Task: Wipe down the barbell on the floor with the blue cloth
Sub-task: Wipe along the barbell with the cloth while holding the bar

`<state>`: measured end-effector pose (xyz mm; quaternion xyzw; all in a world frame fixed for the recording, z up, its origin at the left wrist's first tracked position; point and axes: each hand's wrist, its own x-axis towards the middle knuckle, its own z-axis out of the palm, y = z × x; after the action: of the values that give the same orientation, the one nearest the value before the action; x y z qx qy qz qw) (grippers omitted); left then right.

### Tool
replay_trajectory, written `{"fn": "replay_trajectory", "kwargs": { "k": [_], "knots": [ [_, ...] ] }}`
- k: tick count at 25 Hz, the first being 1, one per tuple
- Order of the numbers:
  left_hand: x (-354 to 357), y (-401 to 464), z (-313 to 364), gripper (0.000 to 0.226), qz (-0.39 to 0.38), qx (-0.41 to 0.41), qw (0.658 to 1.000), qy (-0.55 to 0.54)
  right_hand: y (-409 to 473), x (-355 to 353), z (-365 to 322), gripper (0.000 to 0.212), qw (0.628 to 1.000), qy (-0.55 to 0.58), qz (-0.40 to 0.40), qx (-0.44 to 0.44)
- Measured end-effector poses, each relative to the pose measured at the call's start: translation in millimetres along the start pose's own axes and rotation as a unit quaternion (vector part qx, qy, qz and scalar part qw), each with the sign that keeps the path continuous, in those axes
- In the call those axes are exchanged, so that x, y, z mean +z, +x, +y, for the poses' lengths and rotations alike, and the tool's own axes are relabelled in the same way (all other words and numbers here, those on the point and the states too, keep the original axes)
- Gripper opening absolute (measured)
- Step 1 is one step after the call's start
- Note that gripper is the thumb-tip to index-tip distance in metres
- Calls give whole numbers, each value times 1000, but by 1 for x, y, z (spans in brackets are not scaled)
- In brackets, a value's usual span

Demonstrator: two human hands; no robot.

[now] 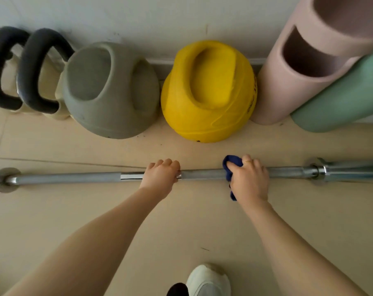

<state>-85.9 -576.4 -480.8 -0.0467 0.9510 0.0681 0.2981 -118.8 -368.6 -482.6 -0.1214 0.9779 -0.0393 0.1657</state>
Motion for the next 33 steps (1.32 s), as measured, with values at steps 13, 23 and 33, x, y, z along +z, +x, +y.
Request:
{"fn": "replay_trajectory", "kwargs": {
  "k": [13, 23, 33],
  "knots": [
    [-6, 10, 22, 39, -129, 43, 991, 4, -9, 1, 79, 17, 981, 17, 82, 174],
    [2, -3, 29, 33, -73, 45, 996, 13, -18, 9, 104, 12, 957, 48, 88, 272],
    [29, -21, 36, 39, -59, 68, 993, 73, -29, 1, 84, 20, 972, 19, -9, 235]
  ]
}}
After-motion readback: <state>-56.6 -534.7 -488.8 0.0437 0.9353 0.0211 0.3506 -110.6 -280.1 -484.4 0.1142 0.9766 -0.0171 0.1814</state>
